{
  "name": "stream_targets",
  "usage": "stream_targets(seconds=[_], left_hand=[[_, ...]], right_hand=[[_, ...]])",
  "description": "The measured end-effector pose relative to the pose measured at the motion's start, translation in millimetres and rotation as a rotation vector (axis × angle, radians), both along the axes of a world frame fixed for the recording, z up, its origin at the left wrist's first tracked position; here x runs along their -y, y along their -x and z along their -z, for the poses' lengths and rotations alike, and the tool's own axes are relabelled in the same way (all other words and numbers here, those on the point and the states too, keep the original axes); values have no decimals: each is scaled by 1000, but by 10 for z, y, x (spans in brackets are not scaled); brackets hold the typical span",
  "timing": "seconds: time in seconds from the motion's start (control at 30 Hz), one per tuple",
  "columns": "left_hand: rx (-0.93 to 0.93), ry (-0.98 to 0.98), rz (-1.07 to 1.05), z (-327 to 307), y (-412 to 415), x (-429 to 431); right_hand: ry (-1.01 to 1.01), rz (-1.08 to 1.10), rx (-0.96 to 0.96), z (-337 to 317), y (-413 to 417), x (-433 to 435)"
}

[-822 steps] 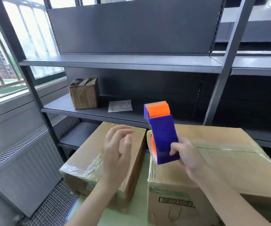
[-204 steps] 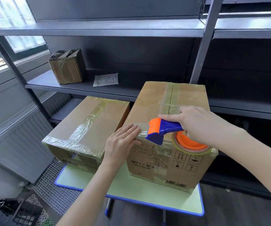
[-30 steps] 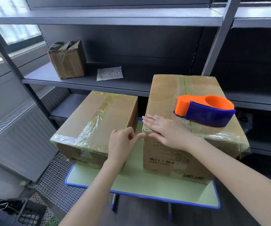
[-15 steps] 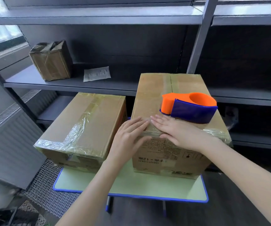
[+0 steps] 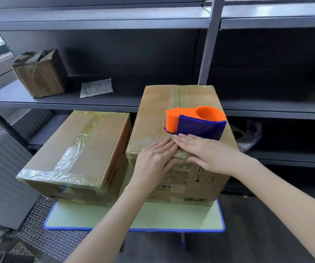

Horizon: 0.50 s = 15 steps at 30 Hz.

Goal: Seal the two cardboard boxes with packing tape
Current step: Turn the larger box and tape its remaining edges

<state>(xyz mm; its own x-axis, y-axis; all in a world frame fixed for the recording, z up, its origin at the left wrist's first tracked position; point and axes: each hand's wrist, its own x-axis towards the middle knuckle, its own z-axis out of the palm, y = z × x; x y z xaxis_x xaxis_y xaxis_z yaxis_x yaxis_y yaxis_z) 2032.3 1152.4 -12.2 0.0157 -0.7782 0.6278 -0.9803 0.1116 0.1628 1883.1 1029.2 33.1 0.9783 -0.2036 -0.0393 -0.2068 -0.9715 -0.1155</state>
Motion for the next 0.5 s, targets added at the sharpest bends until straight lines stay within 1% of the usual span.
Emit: stream_targets(seconds=[0.13, 0.23, 0.33, 0.4, 0.5], left_hand=[[-14, 22, -62, 15, 53, 4], [-33, -4, -107, -16, 134, 11], [-11, 2, -36, -52, 305, 87], [28, 12, 33, -60, 468, 195], [28, 32, 64, -42, 666, 361]], right_hand=[[23, -6, 65, 96, 27, -44], [-40, -7, 54, 42, 119, 10], [-98, 29, 42, -46, 360, 109], [-69, 62, 85, -100, 542, 160], [9, 133, 180, -143, 740, 217]])
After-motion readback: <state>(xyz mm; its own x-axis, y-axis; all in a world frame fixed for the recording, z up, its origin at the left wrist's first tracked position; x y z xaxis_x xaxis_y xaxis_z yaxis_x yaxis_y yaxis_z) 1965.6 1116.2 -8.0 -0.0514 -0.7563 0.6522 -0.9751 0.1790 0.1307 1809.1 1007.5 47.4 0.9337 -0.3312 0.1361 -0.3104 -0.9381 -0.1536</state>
